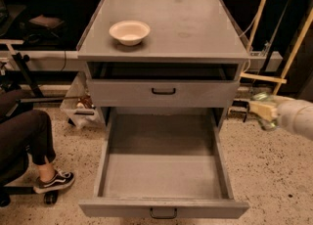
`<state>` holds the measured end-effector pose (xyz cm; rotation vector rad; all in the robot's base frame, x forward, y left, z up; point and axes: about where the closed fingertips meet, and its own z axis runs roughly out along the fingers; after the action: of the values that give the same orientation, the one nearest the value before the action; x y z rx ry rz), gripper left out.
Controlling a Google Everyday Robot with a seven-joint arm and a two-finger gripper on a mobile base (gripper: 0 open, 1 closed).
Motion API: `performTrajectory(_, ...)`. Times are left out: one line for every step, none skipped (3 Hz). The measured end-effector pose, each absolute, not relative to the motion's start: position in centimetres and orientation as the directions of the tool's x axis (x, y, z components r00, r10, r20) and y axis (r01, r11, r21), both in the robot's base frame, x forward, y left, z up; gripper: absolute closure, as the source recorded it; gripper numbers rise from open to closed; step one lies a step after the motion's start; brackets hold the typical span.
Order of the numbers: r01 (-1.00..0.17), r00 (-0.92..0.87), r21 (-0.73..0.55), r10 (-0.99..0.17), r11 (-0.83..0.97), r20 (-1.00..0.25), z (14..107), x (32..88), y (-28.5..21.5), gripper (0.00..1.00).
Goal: Pick green can from middle drawer and place on counter
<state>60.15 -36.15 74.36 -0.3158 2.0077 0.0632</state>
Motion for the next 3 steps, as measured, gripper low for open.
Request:
performTrajectory(-0.237, -0.372, -0.141, -0.224, 0.961, -0.901, 82.1, 60.8, -37.6, 1.0)
performTrajectory(-0.295, -0.286, -0.231, -0.316, 0.927, -0.905, 90.6, 62.9, -33.7, 1.0)
performTrajectory(-0.364, -0.193, -0.3, -0.386, 0.882, -0.902, 98.2, 65.4, -28.4, 1.0)
